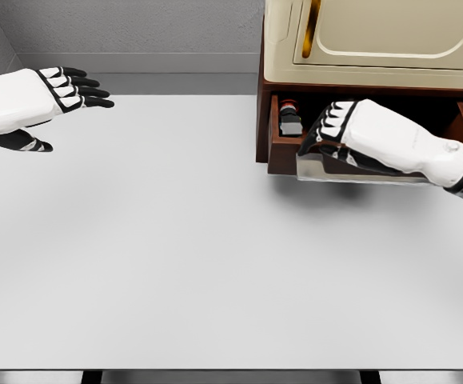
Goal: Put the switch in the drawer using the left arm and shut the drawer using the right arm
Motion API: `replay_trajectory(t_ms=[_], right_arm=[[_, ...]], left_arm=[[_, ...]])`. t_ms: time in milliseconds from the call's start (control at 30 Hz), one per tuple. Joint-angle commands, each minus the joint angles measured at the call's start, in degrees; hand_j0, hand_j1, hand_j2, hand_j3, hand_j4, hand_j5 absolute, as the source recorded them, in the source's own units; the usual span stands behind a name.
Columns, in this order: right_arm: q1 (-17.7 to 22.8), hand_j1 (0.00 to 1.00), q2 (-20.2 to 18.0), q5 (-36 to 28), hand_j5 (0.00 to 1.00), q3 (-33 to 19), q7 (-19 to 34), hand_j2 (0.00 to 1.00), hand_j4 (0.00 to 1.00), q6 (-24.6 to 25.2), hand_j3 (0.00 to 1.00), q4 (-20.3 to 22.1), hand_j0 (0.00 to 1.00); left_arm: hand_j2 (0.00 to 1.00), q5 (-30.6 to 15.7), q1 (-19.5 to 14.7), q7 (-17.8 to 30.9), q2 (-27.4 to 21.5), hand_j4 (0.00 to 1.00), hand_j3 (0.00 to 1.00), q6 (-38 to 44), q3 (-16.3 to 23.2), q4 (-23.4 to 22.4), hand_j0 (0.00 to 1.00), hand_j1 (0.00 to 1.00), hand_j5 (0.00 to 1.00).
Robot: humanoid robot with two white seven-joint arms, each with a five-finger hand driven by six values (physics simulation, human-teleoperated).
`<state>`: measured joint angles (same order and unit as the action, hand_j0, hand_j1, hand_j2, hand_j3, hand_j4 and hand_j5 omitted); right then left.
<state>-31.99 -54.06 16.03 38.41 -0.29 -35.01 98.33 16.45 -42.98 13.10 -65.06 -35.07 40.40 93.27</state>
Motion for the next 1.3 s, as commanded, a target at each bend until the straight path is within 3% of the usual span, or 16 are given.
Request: replay_trajectory(t_ms=[0, 200, 333, 633, 1033, 1267], right_arm=[[0.0, 0.51, 0.3, 0.5, 0.51, 0.3, 0.1, 0.51, 0.51, 0.0, 0.51, 1.0, 0.51], [0.1, 0.50, 0.9, 0.3, 0.50, 0.4, 0.1, 0.50, 0.50, 0.0, 0.50, 2.7, 0.50], [0.6, 0.50, 1.1, 0.5, 0.50, 3.2, 0.1, 0.50, 0.50, 0.0, 0.50, 2.4, 0.50], [2.5, 0.52, 1.1, 1.4, 0.52, 3.3, 0.1, 0.52, 0.52, 0.0, 0.52, 2.1, 0.52], [1.8, 0.50, 1.8, 1.9, 0.50, 2.8, 0.2, 0.50, 0.50, 0.0, 0.50, -4.1, 0.50], [0.8, 0.50, 1.6, 1.5, 0.50, 2.3, 0.1, 0.50, 0.50, 0.0, 0.50, -3.9, 0.50]], left_arm=[[1.00, -0.4, 0.0, 0.0, -0.1, 1.00, 1.00, 0.1, -0.1, 0.0, 1.00, 1.00, 1.00], [1.00, -0.4, 0.0, 0.0, -0.1, 1.00, 1.00, 0.1, -0.1, 0.0, 1.00, 1.00, 1.00], [1.00, -0.4, 0.0, 0.0, -0.1, 1.00, 1.00, 0.1, -0.1, 0.0, 1.00, 1.00, 1.00], [1.00, -0.4, 0.0, 0.0, -0.1, 1.00, 1.00, 0.1, -0.1, 0.0, 1.00, 1.00, 1.00], [1.00, -0.4, 0.0, 0.0, -0.1, 1.00, 1.00, 0.1, -0.1, 0.0, 1.00, 1.00, 1.00], [1.00, -0.5, 0.0, 0.0, -0.1, 1.00, 1.00, 0.1, -0.4, 0.0, 1.00, 1.00, 1.00]])
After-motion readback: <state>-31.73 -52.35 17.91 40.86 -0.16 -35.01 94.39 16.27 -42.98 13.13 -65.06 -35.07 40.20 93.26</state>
